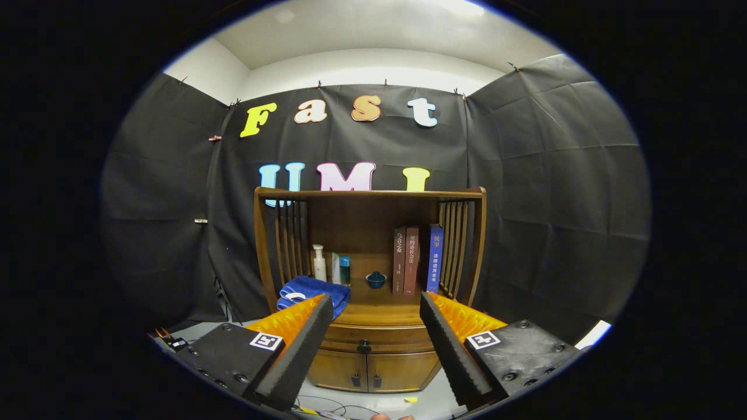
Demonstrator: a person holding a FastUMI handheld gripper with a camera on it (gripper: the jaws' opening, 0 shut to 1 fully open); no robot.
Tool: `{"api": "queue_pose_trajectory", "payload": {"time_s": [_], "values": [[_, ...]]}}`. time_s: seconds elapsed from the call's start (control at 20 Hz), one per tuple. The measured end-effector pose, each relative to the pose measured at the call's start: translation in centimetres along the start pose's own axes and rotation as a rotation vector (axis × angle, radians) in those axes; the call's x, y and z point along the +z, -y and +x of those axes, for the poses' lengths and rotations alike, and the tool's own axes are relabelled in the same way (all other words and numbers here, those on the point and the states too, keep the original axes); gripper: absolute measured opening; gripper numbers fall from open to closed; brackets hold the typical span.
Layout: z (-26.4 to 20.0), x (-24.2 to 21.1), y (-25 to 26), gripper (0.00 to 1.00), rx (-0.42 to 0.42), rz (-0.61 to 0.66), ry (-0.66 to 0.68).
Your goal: Pull open the drawer, take out the items inside it, and place them on the countertop above the cabinet.
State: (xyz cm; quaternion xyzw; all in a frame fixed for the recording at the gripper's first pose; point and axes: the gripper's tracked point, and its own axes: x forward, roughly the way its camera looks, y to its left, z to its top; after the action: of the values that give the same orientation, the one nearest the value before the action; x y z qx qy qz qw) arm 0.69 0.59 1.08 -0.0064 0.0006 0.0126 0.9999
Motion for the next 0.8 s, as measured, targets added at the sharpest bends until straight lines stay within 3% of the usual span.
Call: {"api": "queue_pose_trajectory", "payload": {"time_s": [0.4,0.8], "values": [[-0.1,-0.5,0.1,0.99,0.001,0.0,0.006],[2.8,-8.6,0.7,0.99,-0.014,0.027,0.043]]}}
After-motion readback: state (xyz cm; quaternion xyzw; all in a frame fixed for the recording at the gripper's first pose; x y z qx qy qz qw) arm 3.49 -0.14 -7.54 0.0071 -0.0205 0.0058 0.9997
